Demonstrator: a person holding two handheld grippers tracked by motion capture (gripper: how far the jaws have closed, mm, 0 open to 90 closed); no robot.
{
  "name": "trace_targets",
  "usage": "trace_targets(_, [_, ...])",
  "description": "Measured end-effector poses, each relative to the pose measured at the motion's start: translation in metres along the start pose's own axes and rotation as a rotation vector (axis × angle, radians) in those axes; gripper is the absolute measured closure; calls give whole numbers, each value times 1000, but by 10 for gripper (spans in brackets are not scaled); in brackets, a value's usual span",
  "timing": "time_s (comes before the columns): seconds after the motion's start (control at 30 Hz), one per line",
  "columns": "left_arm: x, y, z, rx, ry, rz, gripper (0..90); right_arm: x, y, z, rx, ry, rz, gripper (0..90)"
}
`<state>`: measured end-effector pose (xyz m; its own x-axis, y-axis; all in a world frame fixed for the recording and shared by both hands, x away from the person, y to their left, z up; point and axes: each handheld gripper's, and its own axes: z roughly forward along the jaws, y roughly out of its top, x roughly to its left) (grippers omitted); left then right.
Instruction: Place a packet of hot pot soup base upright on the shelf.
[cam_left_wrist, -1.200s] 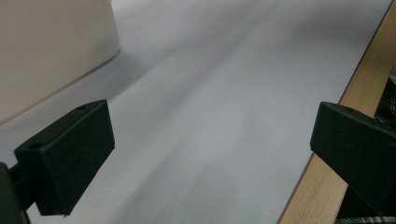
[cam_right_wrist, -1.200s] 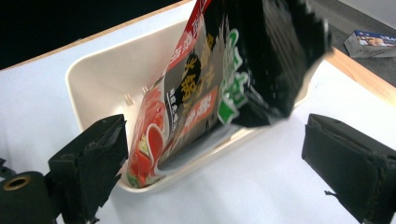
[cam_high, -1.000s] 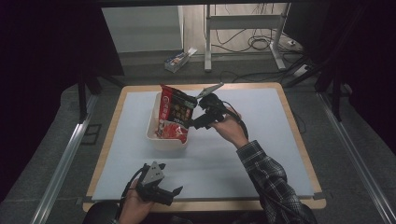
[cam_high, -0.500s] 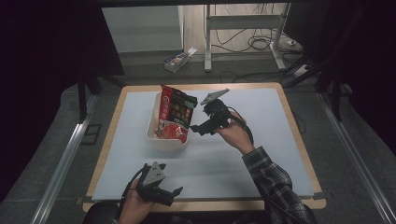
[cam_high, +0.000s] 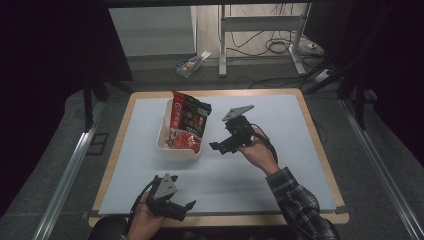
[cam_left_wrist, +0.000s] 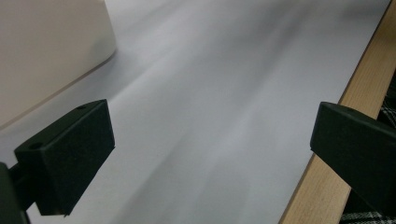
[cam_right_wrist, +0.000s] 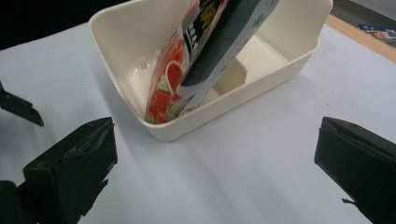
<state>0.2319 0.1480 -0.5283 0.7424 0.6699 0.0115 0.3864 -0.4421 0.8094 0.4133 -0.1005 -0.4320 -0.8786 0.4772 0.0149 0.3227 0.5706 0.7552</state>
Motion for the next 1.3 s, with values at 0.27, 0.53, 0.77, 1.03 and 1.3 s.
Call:
trace_targets(0.27, [1, 0, -1, -3, 1, 3, 0, 3, -16, -5, -15, 10, 26, 0])
trace_targets(0.53, [1, 0, -2, 2, 6, 8, 0, 11, -29, -7, 3, 6, 5, 0])
trace_targets(0.77, [1, 0, -2, 2, 7, 7, 0, 13, -45, -14, 6, -1, 4, 0])
trace_targets(1.03, [0, 1, -1, 3, 6, 7, 0, 15, -63, -32, 9, -24, 15, 0])
trace_targets(1.3, [0, 1, -2, 3, 8, 8, 0, 19, -79, -49, 14, -62, 13, 0])
